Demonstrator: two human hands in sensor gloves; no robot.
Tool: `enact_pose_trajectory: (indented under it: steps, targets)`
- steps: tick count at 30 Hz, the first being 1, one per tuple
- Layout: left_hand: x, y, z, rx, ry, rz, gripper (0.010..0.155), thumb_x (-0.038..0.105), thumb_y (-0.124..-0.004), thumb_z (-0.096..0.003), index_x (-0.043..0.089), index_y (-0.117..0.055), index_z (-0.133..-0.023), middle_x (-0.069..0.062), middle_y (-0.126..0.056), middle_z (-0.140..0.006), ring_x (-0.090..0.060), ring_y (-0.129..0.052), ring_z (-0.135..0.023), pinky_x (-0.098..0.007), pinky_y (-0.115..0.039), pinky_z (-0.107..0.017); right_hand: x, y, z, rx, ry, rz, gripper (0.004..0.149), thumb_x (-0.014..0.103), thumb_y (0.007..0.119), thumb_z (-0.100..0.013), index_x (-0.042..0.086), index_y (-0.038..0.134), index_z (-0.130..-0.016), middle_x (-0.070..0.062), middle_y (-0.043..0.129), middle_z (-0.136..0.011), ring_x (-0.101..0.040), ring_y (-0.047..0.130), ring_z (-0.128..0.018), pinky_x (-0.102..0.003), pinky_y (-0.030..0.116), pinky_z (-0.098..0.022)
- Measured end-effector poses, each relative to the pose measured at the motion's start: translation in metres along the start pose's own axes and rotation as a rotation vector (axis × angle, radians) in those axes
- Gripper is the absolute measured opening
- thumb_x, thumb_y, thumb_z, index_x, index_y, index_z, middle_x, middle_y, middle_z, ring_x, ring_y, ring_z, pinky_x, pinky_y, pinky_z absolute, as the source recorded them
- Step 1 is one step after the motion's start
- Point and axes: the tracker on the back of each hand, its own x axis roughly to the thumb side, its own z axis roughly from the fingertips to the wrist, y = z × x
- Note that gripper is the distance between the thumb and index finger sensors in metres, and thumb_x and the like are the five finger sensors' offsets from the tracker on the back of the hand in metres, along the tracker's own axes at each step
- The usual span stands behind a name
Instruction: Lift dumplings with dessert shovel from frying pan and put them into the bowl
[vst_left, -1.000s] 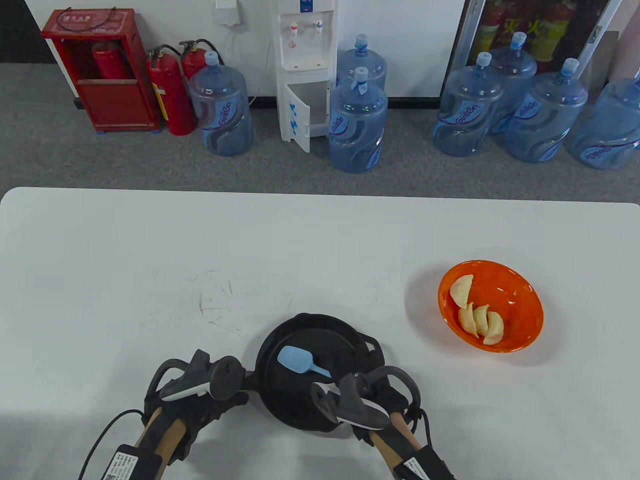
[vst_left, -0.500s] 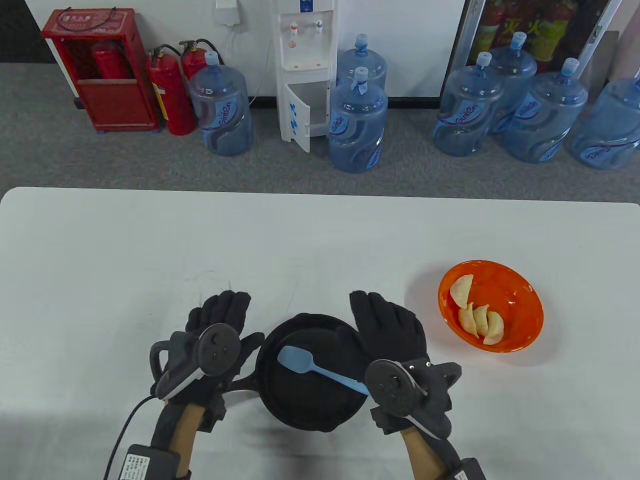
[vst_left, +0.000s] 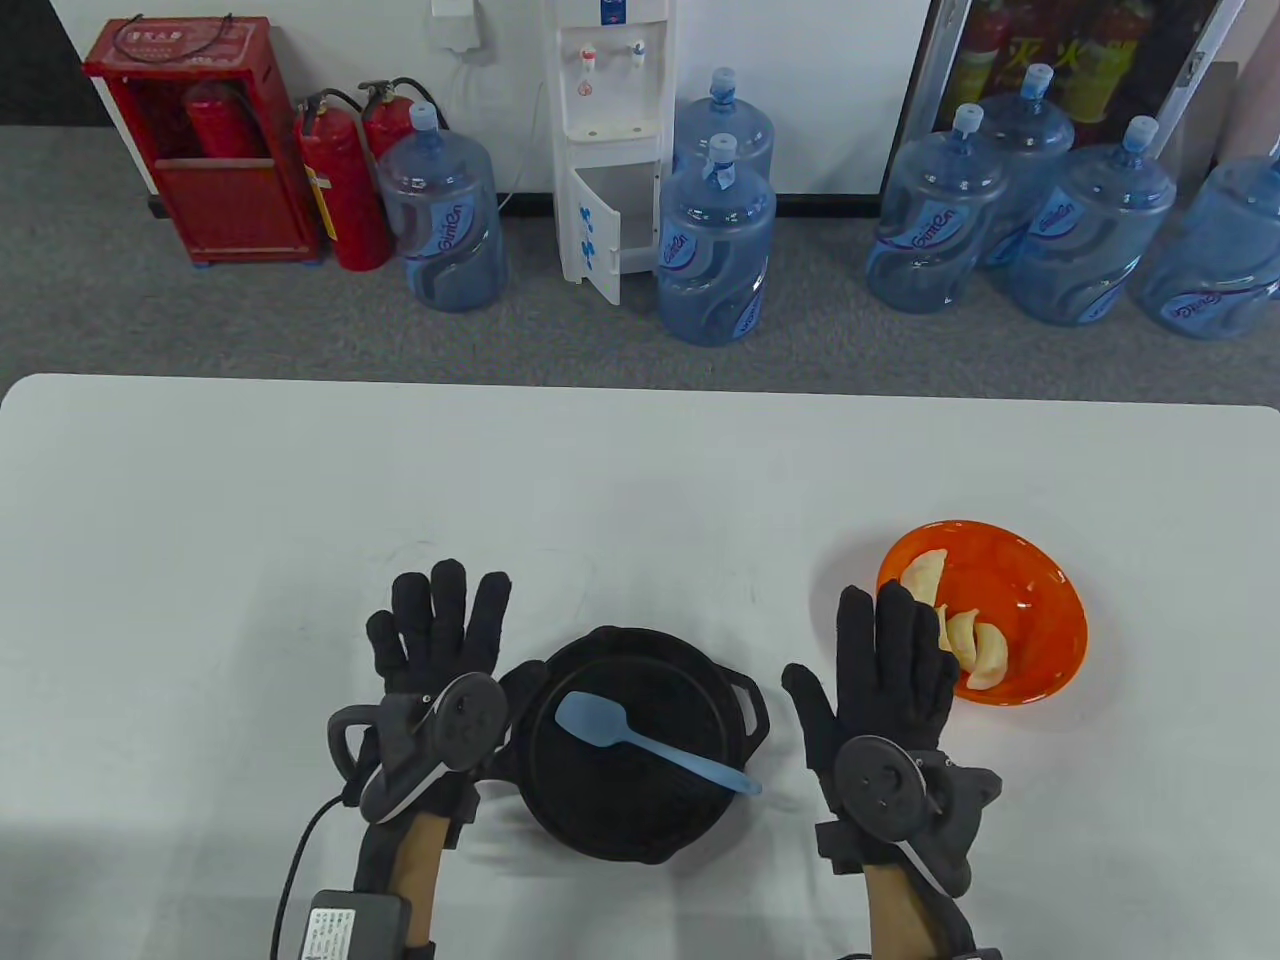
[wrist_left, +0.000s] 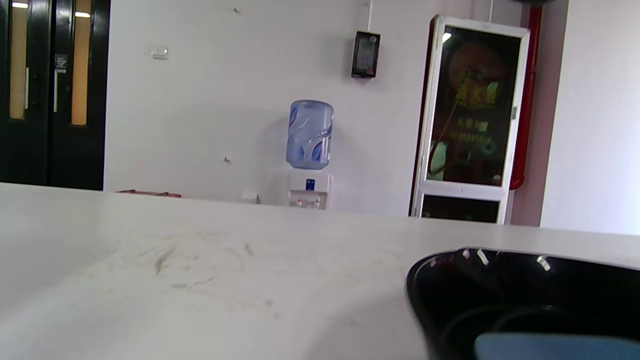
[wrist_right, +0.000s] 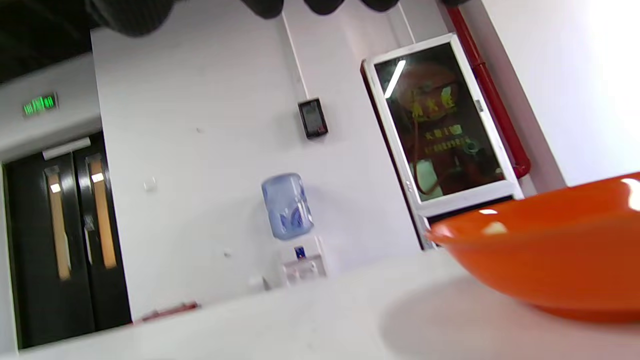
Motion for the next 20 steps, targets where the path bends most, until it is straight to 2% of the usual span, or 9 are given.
enact_pose_trajectory:
  steps: [5,13,20]
  targets:
    - [-0.009,-0.007,0.002,-0.042,0.032,0.010,0.079,0.067,-0.053,-0.0479,0.041,-0.017,-0.113,-0.005,-0.010,-0.121,-0.041,-0.010,-0.111,-0.060,-0.021,-0.077,-0.005,0.009,0.001,0.029,0.004,0.057,0.078,0.063,0.049,-0.062,0.024,0.021,-0.124,-0.015,0.013,-0.127,-0.040,0.017,-0.115,-0.069,0.029,-0.077]
    - [-0.004,-0.016,0.000,-0.095,0.036,-0.031,0.079,0.067,-0.053,-0.0479,0.041,-0.017,-0.113,-0.005,-0.010,-0.121,-0.040,-0.010,-0.111,-0.060,-0.020,-0.077,-0.007,0.024,0.000,0.122,0.003,0.109,0.078,0.063,0.049,-0.062,0.025,0.020,-0.124,-0.014,0.010,-0.127,-0.040,0.014,-0.114,-0.069,0.026,-0.077]
    - [-0.002,-0.017,0.001,-0.104,0.034,-0.034,0.080,0.067,-0.055,-0.0481,0.041,-0.016,-0.113,-0.006,-0.009,-0.121,-0.041,-0.009,-0.111,-0.061,-0.020,-0.077,-0.007,0.026,0.000,0.141,-0.002,0.103,0.079,0.064,0.050,-0.062,0.025,0.021,-0.124,-0.014,0.010,-0.127,-0.040,0.014,-0.114,-0.069,0.026,-0.077]
